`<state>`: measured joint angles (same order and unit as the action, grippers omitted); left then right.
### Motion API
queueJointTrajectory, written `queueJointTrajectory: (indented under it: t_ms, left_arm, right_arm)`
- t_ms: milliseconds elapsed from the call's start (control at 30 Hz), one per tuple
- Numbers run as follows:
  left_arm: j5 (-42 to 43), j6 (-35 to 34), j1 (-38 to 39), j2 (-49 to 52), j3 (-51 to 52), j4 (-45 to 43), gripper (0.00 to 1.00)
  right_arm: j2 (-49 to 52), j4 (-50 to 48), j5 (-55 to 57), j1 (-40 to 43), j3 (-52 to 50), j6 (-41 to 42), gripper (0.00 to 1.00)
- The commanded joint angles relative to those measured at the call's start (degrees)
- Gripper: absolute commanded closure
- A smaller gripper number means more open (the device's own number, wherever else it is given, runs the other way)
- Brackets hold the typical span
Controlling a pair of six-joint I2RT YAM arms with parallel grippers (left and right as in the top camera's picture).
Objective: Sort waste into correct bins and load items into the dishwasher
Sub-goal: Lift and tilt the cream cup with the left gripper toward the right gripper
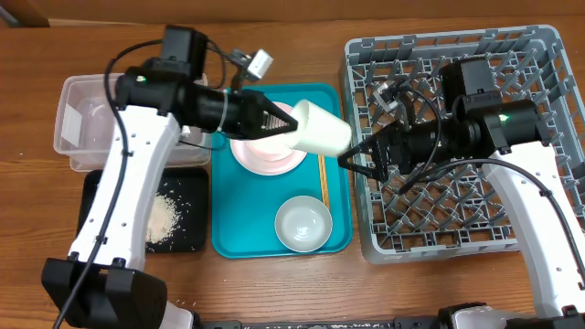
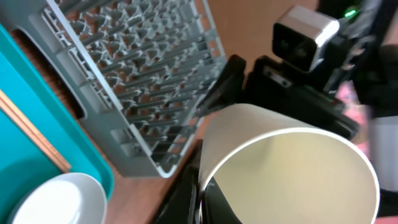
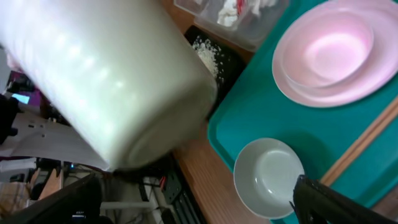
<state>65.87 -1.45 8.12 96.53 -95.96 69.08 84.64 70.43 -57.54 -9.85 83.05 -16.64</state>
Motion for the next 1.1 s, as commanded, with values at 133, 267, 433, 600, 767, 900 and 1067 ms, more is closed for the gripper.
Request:
queueJointTrajectory:
  t_ms: [133,267,433,600,767,900,1067]
  left_arm:
    - [12.0,6.8,-5.9,-0.4,-0.9,4.3,0.96]
    - [12.0,6.8,-6.0,-0.4,-0.9,4.5,0.96]
    - [12.0,6.8,-6.0,-0.4,-0.9,4.8,0.96]
    - [12.8,6.8,-5.9,-0.4,-0.9,6.1,0.96]
    - [13.7,6.9,-5.9,-0.4,-0.9,6.1,0.96]
    - [13.7,7.1,-5.9,-0.4,-0.9,5.9,0.96]
    - [13.8,7.1,-5.9,-0.4,-0.9,6.0,0.96]
  right_arm:
    - [-1.3,-5.0,-7.6,-0.1,1.8,-2.0,0.0]
    - [-1.3,-10.0,-10.3,-0.1,1.8,-1.0,0.0]
    - [-1.3,-13.4,-10.3,1.0,1.8,4.4,0.0]
    - [-1.3,-13.4,-10.3,2.3,1.8,4.7,0.0]
    - [-1.3,-12.8,-10.3,3.1,1.8,4.7,0.0]
    - [-1.3,-13.4,-10.4,3.6,1.8,4.7,0.0]
    - [-1.3,-16.2,-13.1,3.9,1.8,4.7,0.0]
